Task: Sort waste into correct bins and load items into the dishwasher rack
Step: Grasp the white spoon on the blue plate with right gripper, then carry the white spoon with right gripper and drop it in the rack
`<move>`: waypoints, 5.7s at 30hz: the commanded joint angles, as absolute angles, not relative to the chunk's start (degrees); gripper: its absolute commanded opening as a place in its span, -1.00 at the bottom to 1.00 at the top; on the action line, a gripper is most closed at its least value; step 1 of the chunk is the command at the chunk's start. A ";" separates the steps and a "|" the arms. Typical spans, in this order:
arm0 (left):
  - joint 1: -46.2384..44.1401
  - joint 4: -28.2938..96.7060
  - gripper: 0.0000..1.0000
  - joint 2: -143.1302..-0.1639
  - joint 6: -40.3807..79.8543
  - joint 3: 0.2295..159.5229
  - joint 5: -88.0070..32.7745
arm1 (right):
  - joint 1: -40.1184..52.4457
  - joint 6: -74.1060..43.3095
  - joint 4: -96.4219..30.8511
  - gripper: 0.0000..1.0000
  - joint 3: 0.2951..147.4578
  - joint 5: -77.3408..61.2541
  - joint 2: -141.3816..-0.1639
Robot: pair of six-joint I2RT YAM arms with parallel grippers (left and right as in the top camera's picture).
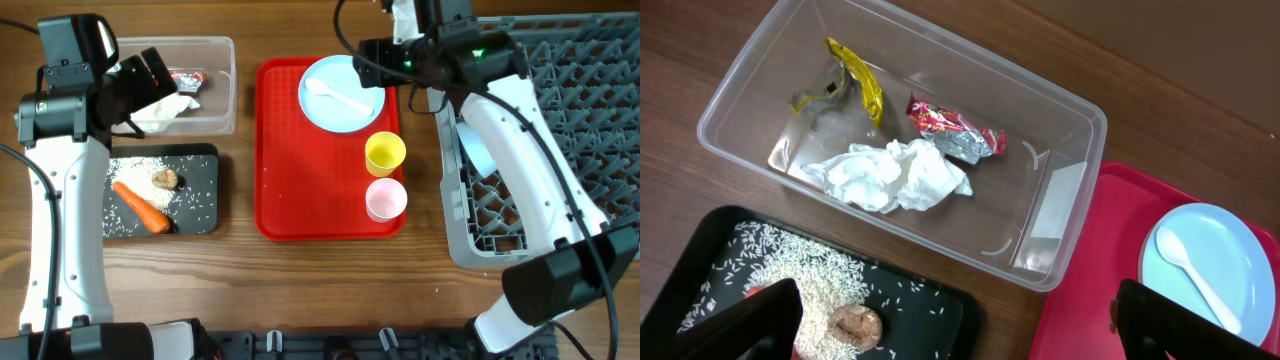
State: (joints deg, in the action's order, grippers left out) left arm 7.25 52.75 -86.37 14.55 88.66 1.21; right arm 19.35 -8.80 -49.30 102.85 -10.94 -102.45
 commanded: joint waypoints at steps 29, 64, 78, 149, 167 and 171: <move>7.46 52.62 1.00 -86.59 15.46 88.73 1.13 | 19.86 -3.84 -41.10 0.40 103.07 -5.80 -134.61; 7.46 52.62 1.00 -86.59 15.46 88.73 1.13 | 19.31 1.45 -24.27 0.52 104.99 -8.88 -137.40; 7.46 52.62 1.00 -86.59 15.46 88.73 1.13 | 19.31 3.09 -39.03 0.51 104.99 -9.08 -137.40; 7.46 52.62 1.00 -86.59 15.46 88.73 1.13 | -24.62 -65.01 -69.17 -0.91 64.97 11.53 -83.42; 7.46 52.62 1.00 -86.59 15.46 88.73 1.13 | -24.62 -46.76 -61.87 0.99 63.16 -1.72 -83.33; 7.46 52.62 1.00 -86.59 15.46 88.73 1.13 | -24.60 -23.38 -60.18 0.72 72.77 -27.07 -83.24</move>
State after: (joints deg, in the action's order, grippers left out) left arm 7.25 52.73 -86.37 14.55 88.66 1.21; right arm -24.60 -44.66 -61.39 64.51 -4.69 -83.66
